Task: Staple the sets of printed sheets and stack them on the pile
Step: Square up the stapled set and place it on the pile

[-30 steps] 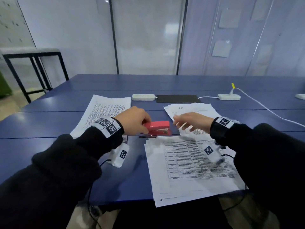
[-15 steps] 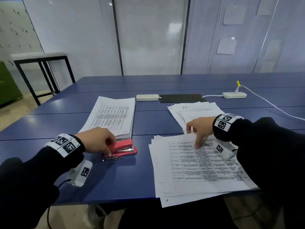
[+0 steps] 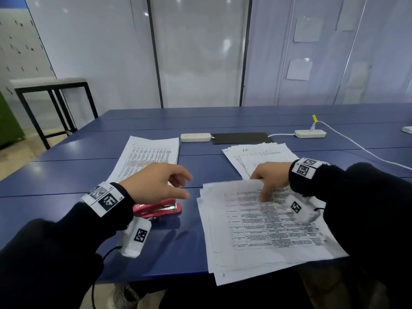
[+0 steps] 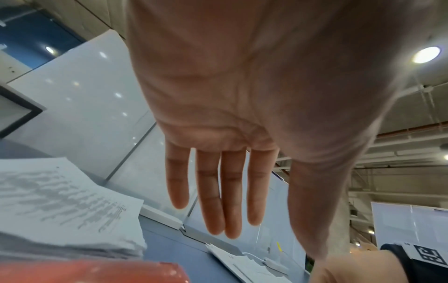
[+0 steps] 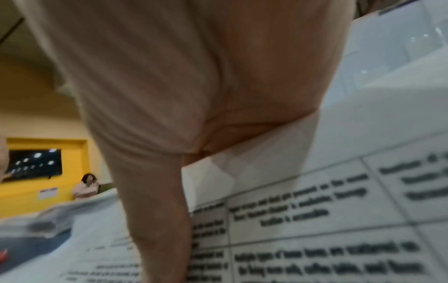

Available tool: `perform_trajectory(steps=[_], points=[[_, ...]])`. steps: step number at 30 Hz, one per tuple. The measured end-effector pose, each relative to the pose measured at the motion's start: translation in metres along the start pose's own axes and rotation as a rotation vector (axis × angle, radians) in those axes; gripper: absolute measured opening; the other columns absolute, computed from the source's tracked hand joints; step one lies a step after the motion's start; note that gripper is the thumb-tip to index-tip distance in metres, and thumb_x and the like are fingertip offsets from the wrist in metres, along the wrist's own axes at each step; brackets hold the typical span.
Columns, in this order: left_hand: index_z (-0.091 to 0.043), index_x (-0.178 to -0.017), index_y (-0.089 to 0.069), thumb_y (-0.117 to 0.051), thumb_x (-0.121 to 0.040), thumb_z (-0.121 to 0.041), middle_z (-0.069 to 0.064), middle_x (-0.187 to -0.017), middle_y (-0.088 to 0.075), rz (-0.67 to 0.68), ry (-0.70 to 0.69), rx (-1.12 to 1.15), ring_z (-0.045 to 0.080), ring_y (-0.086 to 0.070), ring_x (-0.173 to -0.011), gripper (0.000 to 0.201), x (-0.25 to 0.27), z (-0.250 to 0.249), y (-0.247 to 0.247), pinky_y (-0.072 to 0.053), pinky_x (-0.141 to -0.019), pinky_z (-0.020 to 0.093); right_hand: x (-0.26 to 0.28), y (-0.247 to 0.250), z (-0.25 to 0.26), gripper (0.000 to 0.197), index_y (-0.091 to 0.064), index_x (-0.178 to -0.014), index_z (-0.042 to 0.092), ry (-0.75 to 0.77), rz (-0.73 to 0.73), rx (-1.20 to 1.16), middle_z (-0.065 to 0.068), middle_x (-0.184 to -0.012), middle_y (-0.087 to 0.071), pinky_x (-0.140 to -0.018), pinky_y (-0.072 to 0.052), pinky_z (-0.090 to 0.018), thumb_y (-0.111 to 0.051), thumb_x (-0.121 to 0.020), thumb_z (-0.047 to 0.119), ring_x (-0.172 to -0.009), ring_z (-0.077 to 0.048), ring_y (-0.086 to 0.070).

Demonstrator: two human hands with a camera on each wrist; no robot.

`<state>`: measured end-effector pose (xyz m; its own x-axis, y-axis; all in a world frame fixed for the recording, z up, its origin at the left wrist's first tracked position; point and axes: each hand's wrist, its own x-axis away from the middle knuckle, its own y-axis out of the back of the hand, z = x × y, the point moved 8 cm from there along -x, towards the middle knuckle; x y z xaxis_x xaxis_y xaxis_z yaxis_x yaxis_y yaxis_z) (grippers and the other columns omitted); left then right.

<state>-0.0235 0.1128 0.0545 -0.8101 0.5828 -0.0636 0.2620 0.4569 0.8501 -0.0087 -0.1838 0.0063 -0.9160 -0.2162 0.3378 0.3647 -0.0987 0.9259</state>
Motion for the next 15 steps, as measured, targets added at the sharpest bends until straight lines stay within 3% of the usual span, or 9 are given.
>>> perform_trajectory(steps=[2,4,7,10,12,15], points=[[-0.037,-0.122,-0.068,-0.090,-0.076,-0.044,-0.010,-0.111,-0.071,-0.055,0.027,0.174,0.007,-0.069,-0.100,0.051,-0.003,0.003,0.003,-0.058,-0.095,0.036,0.011,0.025,-0.008,0.024,-0.075,-0.082,0.024,0.035,-0.127,-0.197,0.007,-0.081,-0.077,-0.070,-0.053,-0.027,-0.094,-0.068,0.026,-0.073,-0.008,-0.067],[-0.038,-0.131,-0.061,-0.092,-0.068,-0.052,-0.006,-0.121,-0.068,-0.128,0.063,0.406,0.011,-0.068,-0.108,0.072,-0.006,0.008,0.009,-0.058,-0.095,0.037,0.027,0.054,-0.018,0.021,-0.077,-0.083,0.013,0.086,-0.279,-0.496,-0.001,-0.081,-0.077,-0.070,-0.053,-0.026,-0.094,-0.070,0.016,-0.070,-0.011,-0.067],[-0.032,-0.140,-0.054,-0.093,-0.068,-0.044,-0.001,-0.126,-0.071,-0.238,0.073,0.749,0.016,-0.068,-0.119,0.082,-0.016,0.013,0.017,-0.051,-0.096,0.033,0.042,0.084,-0.034,0.041,-0.077,-0.098,0.003,0.193,-0.428,-0.962,-0.017,-0.101,-0.077,-0.083,-0.060,-0.037,-0.095,-0.064,0.019,-0.084,-0.025,-0.072],[-0.022,-0.139,-0.059,-0.087,-0.075,-0.027,0.007,-0.129,-0.072,-0.292,0.041,1.000,0.024,-0.069,-0.119,0.070,-0.035,0.008,0.018,-0.049,-0.102,0.044,0.045,0.100,-0.035,0.060,-0.073,-0.107,0.001,0.285,-0.525,-1.282,-0.015,-0.105,-0.078,-0.088,-0.062,-0.039,-0.094,-0.054,0.020,-0.090,-0.024,-0.075],[-0.011,-0.131,-0.066,-0.082,-0.084,-0.014,0.011,-0.125,-0.074,-0.374,0.003,1.018,0.027,-0.070,-0.114,0.050,-0.049,-0.005,0.023,-0.053,-0.099,0.046,0.044,0.107,-0.028,0.054,-0.071,-0.108,0.000,0.328,-0.591,-1.391,-0.012,-0.100,-0.079,-0.086,-0.063,-0.036,-0.087,-0.059,0.016,-0.087,-0.021,-0.076],[-0.004,-0.107,-0.077,-0.075,-0.091,-0.004,0.008,-0.102,-0.080,-0.619,-0.022,1.032,0.020,-0.074,-0.090,0.016,-0.061,-0.023,0.050,-0.059,-0.081,0.037,0.042,0.113,-0.015,0.035,-0.071,-0.107,0.003,0.352,-0.639,-1.444,-0.011,-0.101,-0.079,-0.085,-0.063,-0.036,-0.078,-0.073,0.008,-0.088,-0.020,-0.076]])
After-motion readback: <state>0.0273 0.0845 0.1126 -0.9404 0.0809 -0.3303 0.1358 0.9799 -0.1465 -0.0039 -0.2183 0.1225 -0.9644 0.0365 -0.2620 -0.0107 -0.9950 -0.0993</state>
